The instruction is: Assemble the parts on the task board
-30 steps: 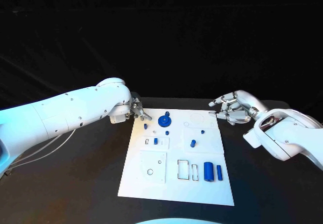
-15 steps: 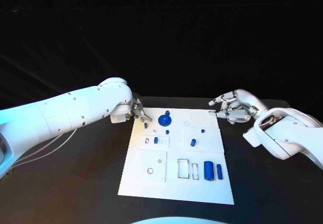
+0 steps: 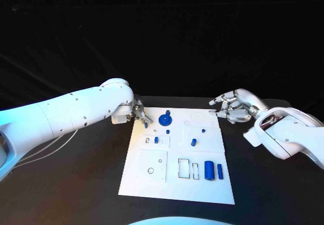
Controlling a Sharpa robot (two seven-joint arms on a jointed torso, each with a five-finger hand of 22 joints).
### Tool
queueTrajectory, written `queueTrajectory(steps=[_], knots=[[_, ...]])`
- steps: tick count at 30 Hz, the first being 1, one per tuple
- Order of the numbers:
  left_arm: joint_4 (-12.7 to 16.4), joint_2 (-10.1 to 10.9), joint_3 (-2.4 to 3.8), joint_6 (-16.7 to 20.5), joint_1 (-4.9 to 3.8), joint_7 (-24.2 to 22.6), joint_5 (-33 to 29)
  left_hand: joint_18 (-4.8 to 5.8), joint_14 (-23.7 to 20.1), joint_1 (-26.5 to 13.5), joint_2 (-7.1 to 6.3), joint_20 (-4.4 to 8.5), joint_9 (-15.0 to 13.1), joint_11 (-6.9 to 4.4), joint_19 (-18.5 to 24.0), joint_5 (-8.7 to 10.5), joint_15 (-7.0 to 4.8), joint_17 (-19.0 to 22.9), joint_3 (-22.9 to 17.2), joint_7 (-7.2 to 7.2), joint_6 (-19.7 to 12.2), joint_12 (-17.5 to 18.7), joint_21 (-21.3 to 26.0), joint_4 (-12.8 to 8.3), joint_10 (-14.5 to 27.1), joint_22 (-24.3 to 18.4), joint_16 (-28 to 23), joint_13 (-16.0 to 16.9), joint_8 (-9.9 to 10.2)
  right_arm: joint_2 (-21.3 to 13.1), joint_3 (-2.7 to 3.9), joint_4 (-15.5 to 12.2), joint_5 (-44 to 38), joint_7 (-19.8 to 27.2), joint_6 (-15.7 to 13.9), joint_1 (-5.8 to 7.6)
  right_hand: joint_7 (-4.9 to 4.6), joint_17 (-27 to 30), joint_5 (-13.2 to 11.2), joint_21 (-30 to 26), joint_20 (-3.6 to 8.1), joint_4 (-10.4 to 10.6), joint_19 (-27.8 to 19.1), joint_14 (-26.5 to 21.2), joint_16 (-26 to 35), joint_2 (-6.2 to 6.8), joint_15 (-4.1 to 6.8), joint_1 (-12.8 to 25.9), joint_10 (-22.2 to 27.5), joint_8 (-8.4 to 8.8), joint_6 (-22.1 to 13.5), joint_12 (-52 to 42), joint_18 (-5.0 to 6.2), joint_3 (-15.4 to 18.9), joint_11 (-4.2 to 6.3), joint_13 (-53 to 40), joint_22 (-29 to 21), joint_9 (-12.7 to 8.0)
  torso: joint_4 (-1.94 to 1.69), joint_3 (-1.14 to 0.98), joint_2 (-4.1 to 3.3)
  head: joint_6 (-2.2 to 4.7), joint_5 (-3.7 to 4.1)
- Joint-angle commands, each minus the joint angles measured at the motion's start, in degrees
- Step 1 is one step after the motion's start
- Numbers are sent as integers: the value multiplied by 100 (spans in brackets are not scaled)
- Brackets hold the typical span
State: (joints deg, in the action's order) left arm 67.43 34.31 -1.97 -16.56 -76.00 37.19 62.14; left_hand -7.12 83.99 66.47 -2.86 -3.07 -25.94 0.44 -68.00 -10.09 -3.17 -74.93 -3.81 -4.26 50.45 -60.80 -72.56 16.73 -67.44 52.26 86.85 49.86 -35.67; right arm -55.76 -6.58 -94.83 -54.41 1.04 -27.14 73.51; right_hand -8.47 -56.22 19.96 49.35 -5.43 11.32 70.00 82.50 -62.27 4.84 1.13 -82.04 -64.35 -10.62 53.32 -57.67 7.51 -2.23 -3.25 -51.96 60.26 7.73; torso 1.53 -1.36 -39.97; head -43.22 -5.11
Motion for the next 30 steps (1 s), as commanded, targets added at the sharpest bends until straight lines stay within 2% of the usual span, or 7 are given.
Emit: queueTrajectory(steps=[1,14,20,30], knots=[[-17,-24,-2,-142,5,-4,9,-30,450,8,60,3,7,-14,-48,-6,15,-1081,33,-4,37,-28,-25,-5,-45,10,-4,3,11,5,1,-1,-43,44,3,-5,8,-6,39,-24,18,38,13,39,27,-2,-17,67,16,-28,32,-10,77,-1,-15,-6,5,-7,3,1,2,-8,-8],[-94,-51,-21,-176,24,4,-21,-27,452,122,184,6,52,-26,-65,-13,4,-1083,24,7,65,-50,-43,-11,-53,34,-1,-3,22,5,1,-4,-43,46,2,-7,8,-11,44,-32,18,48,16,43,28,-13,-17,78,13,-30,34,-16,78,-4,-15,-6,2,-10,4,1,0,-16,-7],[-111,-61,-26,-176,28,6,-55,-28,451,266,342,10,98,-33,-61,-22,-2,-1081,-45,13,71,-52,-46,-14,-40,33,-2,-23,40,7,1,-5,-43,44,5,-8,8,-11,44,-32,18,48,16,43,28,-13,-17,78,13,-30,34,-16,78,-4,-15,-6,2,-10,5,1,5,-23,0],[-115,-72,-30,-190,29,1,-130,-28,450,476,400,13,140,-41,-56,-27,-8,-1077,-131,22,74,-54,-48,-31,-28,35,-5,-42,47,12,1,-7,-43,42,5,-8,8,-11,44,-32,18,48,16,43,28,-13,-17,78,13,-30,34,-16,78,-4,-15,-6,2,-10,1,0,7,-29,4]])
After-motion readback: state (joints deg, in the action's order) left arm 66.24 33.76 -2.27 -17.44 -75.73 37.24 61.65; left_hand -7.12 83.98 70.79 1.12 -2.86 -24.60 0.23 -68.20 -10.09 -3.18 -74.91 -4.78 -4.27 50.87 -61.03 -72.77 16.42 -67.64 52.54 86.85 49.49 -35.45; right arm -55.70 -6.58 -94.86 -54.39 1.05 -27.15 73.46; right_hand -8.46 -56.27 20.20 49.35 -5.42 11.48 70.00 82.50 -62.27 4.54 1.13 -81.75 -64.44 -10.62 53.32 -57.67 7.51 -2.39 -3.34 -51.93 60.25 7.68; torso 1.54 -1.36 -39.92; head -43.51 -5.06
